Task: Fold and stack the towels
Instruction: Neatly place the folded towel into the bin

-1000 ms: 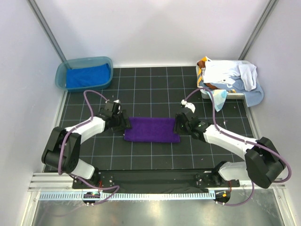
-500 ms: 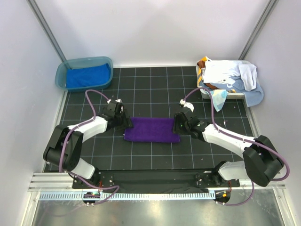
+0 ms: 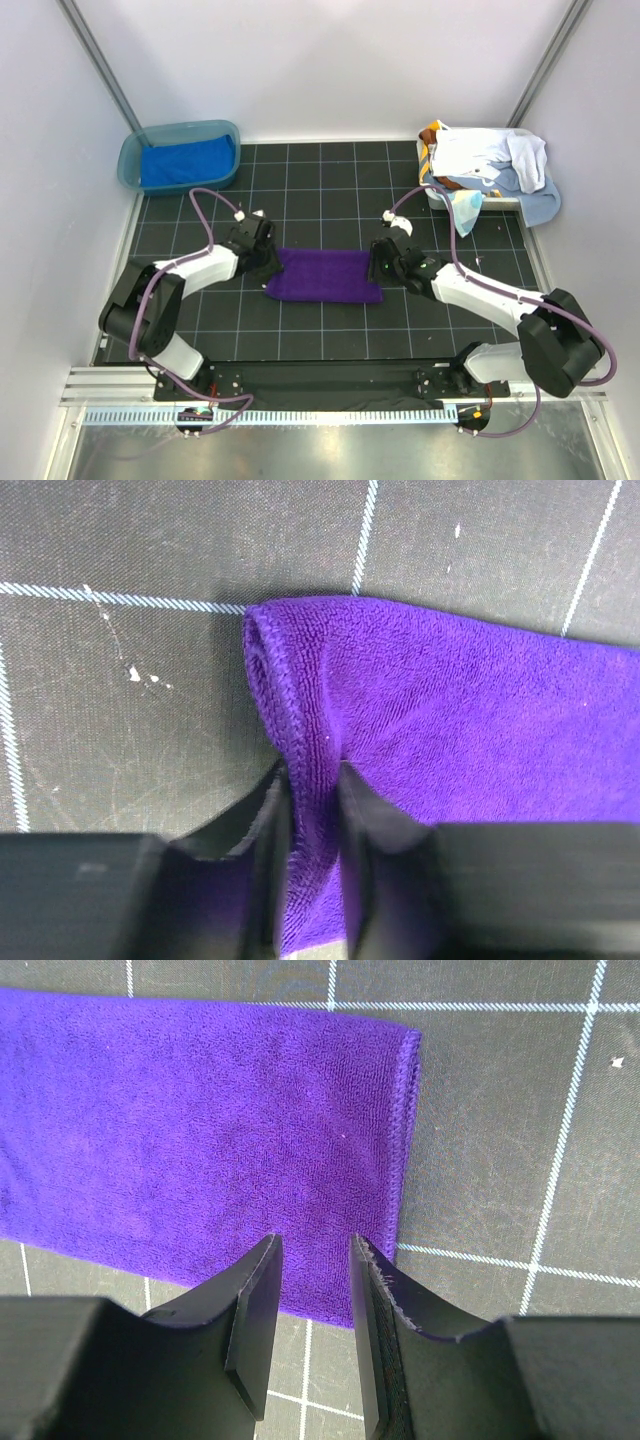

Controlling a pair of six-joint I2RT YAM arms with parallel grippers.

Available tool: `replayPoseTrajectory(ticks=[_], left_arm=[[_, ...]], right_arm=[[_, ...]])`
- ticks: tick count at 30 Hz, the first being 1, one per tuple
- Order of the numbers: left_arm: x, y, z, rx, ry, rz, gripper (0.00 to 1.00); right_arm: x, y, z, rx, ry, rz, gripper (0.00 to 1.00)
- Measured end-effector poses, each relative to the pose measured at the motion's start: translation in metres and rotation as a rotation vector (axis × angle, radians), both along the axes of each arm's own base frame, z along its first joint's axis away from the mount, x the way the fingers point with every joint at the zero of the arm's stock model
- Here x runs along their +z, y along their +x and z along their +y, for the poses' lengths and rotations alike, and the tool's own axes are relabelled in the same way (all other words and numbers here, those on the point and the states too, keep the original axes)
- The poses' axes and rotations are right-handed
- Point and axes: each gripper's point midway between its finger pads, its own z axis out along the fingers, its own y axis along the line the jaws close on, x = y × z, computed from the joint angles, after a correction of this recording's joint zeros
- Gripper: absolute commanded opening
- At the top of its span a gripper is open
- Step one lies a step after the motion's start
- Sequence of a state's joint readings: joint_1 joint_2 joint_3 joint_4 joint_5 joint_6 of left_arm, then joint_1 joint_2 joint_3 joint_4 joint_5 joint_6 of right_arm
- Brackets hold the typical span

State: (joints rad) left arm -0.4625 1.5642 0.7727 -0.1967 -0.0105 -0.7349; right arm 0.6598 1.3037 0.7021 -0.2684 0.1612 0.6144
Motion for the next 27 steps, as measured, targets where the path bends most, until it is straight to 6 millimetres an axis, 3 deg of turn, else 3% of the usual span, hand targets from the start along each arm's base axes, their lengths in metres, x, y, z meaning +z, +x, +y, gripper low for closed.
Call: replayPoseTrajectory(ticks=[5,12,20,27], left_arm=[[-0.001,0.002,-0.004,-0.012,0.04,0.007,0.01],[0.0,0.012,-0.007,-0.035,0.157,0.041,0.0],[0.006,0.081,-0.015,-0.093,0.408,-0.023,0.0],[0.012,0.139,-0.008,-0.106,0.629,-0.089,0.0]], right_arm=[[0.001,0.0,0.0,0.006,0.0,-0.004,0.4],[0.006,0.001,0.0,0.011,0.007,-0.017,0.4],[0.008,0.001,0.0,0.018,0.004,-0.02,0.4],[0.03,0.015,0.009,0.031,0.023,-0.07,0.4]])
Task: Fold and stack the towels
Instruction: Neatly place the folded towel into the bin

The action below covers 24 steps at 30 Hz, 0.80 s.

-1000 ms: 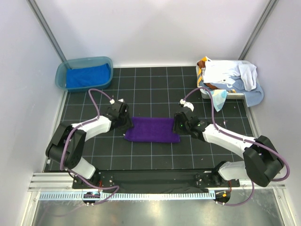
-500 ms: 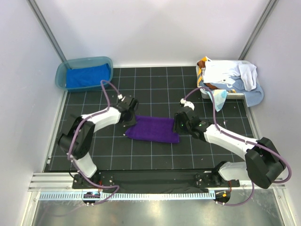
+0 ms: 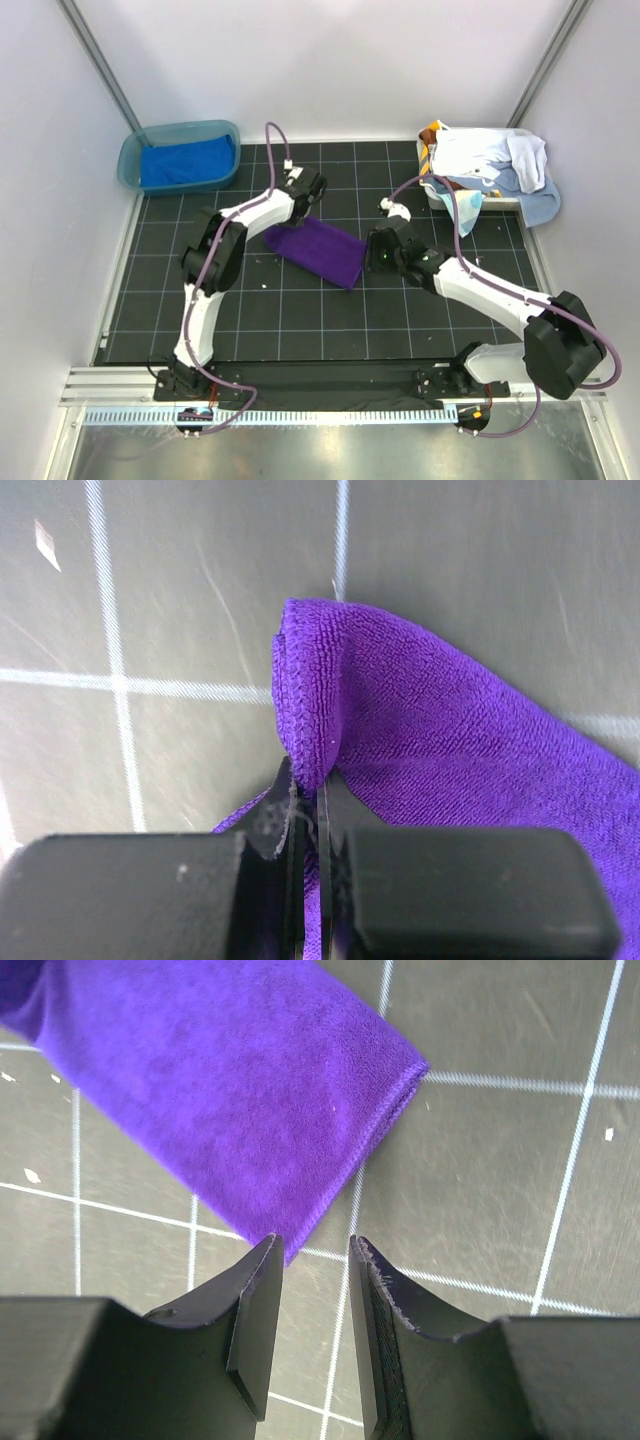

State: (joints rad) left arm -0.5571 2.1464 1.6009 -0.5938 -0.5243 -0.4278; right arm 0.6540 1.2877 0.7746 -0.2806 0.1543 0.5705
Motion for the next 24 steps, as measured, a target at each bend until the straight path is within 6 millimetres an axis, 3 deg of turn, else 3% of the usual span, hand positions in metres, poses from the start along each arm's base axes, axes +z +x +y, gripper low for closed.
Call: replayPoseTrajectory(ticks=[7,18,24], left_arm=[[0.015,0.048,0.01,0.005,0.162,-0.083,0.0],[0.045,0.148,0.025,0.05,0.276,-0.257,0.0],[0.062,0.174,0.043,0.052,0.354,-0.317,0.0]], right_arm=[[0.016,0.018,0.011,0.015,0.001,-0.032,0.39],[0.007,0.027,0.016,0.035,-0.02,-0.027,0.39],[0.007,0.031,0.023,0.054,0.001,-0.04,0.38]])
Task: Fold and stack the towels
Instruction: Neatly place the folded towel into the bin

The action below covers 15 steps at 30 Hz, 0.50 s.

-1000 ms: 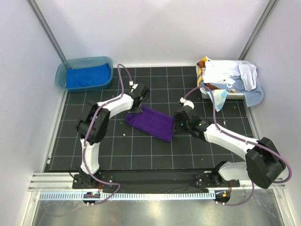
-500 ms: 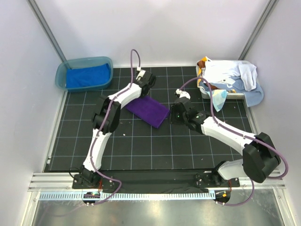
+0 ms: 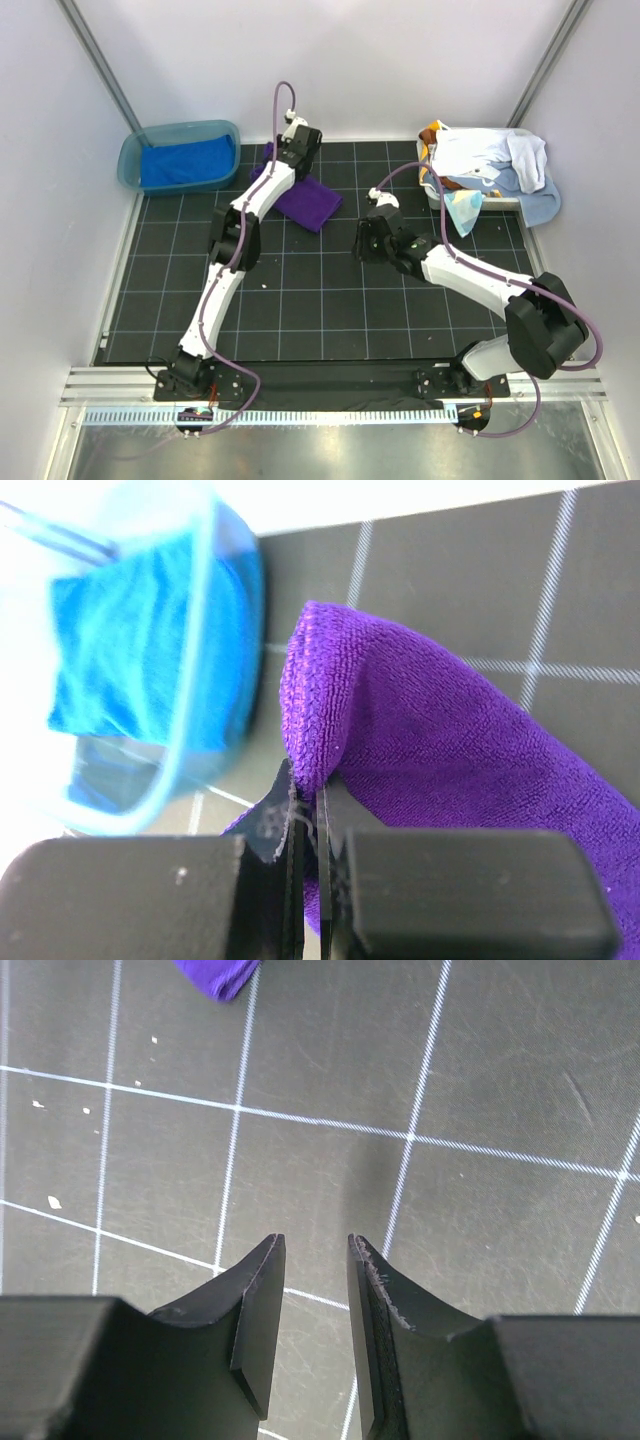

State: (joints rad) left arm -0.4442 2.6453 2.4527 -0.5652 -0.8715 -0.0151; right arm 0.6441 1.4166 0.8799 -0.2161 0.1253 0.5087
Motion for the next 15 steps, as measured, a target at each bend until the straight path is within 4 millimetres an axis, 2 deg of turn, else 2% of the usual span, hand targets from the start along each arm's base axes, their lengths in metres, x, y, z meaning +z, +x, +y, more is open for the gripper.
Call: replayPoseTrajectory(ticks=[10,15], left_arm=[[0.044,0.028,0.012,-0.01,0.112,-0.12,0.0],[0.058,0.038,0.017,-0.02,0.153,-0.159,0.0]], right_arm=[[0.005,0.001,0.009,0.029,0.04,-0.01,0.38],[0.006,0.0,0.01,0.035,0.047,-0.009,0.37]])
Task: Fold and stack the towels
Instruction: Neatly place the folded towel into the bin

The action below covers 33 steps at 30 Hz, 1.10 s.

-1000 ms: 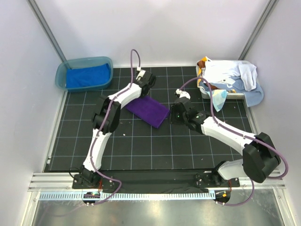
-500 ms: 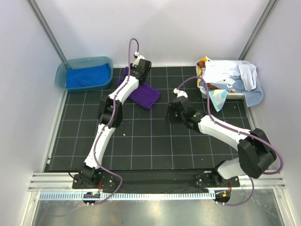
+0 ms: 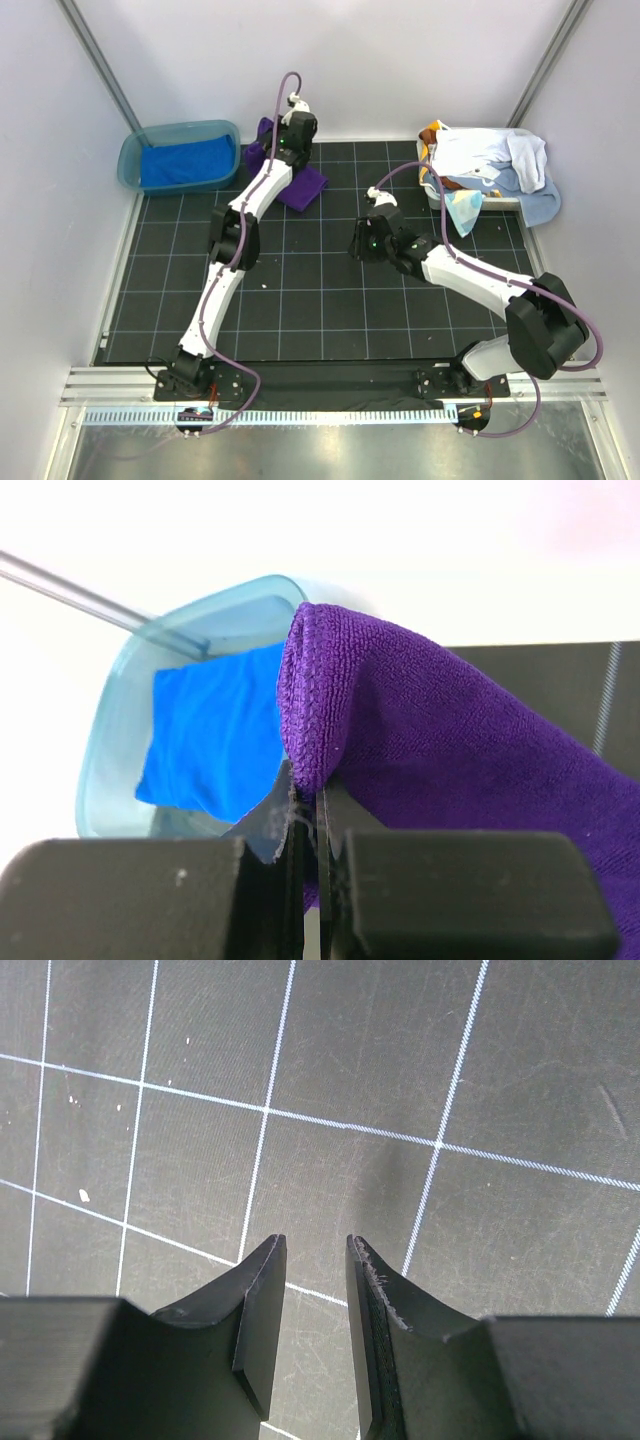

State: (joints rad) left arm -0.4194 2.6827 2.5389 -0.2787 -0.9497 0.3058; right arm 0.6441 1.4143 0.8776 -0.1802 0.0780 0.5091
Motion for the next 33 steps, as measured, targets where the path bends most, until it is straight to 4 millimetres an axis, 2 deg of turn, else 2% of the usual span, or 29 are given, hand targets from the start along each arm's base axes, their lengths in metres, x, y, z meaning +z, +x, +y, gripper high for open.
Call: replayPoseTrajectory(ticks=[5,12,24,29,33], left_arm=[[0.0,0.007,0.012,0.004,0.047,0.002,0.0],[0.005,0.012,0.039,0.033,0.099,0.016,0.0],[0.007,0.014,0.057,0.056,0.112,0.016,0.0],[0.008,0.013,0.082,0.084,0.094,0.021,0.0],[0.019,0.013,0.11,0.119,0.041,-0.005,0.0]], right_arm=[[-0.001,-0.001,0.001,0.005,0.004,0.004,0.37],[-0.002,-0.003,0.002,0.014,0.008,0.01,0.37],[-0.002,-0.003,0.002,0.016,0.011,0.008,0.36],[-0.003,-0.004,0.002,0.016,0.009,0.011,0.36],[-0.003,-0.004,0.002,0.016,0.009,0.012,0.36]])
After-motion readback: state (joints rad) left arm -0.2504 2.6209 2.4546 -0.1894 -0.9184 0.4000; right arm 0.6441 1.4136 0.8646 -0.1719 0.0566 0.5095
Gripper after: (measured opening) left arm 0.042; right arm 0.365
